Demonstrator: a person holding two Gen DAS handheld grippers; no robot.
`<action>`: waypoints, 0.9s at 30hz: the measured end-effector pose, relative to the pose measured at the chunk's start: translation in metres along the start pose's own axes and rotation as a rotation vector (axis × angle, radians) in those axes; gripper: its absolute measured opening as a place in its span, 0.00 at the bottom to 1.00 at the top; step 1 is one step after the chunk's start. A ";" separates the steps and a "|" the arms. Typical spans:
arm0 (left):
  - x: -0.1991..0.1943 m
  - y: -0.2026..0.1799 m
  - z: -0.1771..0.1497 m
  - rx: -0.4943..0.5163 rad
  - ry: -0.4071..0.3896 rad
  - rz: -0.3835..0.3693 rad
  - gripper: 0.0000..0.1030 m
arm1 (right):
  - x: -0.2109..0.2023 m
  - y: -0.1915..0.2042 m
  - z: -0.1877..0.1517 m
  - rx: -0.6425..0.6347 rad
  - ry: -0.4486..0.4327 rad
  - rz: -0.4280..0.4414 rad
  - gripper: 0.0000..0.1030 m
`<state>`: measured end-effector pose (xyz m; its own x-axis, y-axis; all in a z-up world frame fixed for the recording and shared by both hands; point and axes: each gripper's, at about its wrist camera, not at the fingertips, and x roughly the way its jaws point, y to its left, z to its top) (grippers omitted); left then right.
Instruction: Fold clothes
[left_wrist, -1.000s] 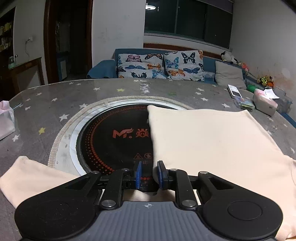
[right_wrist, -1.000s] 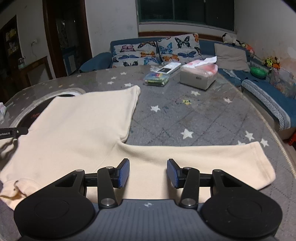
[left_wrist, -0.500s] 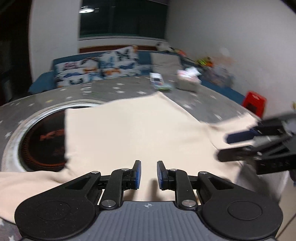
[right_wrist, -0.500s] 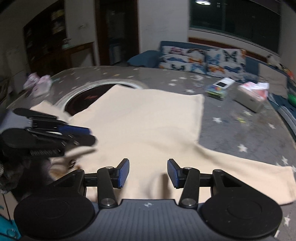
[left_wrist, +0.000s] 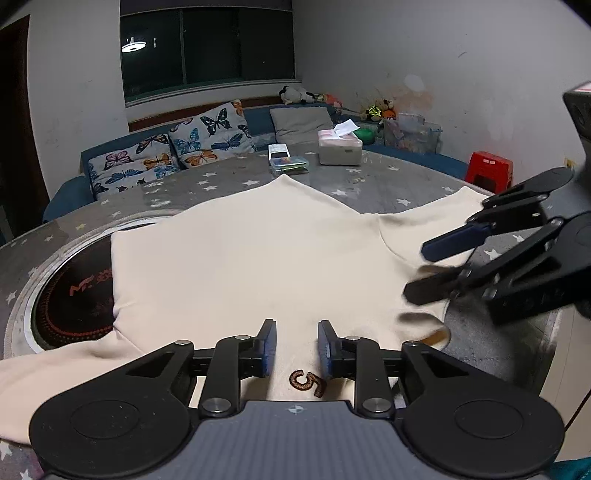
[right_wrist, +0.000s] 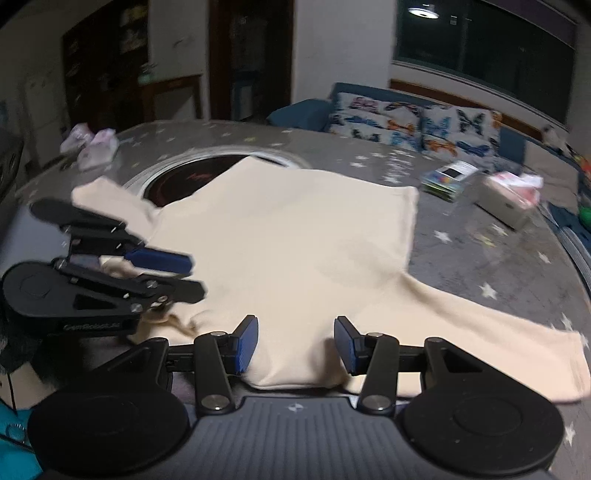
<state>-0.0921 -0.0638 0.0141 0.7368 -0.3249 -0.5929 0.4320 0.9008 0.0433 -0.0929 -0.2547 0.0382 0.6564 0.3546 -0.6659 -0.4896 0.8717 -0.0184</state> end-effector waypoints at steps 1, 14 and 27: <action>0.001 -0.001 -0.001 0.004 0.001 0.001 0.26 | -0.001 -0.007 -0.002 0.029 0.001 -0.011 0.44; 0.002 -0.002 -0.001 0.022 0.008 -0.002 0.28 | 0.001 -0.059 -0.022 0.172 0.037 -0.137 0.41; 0.002 -0.002 0.025 0.022 -0.007 -0.037 0.29 | -0.027 -0.110 -0.038 0.285 0.005 -0.327 0.40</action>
<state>-0.0787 -0.0737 0.0336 0.7235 -0.3602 -0.5889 0.4706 0.8815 0.0390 -0.0782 -0.3727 0.0301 0.7477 0.0428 -0.6627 -0.0773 0.9967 -0.0227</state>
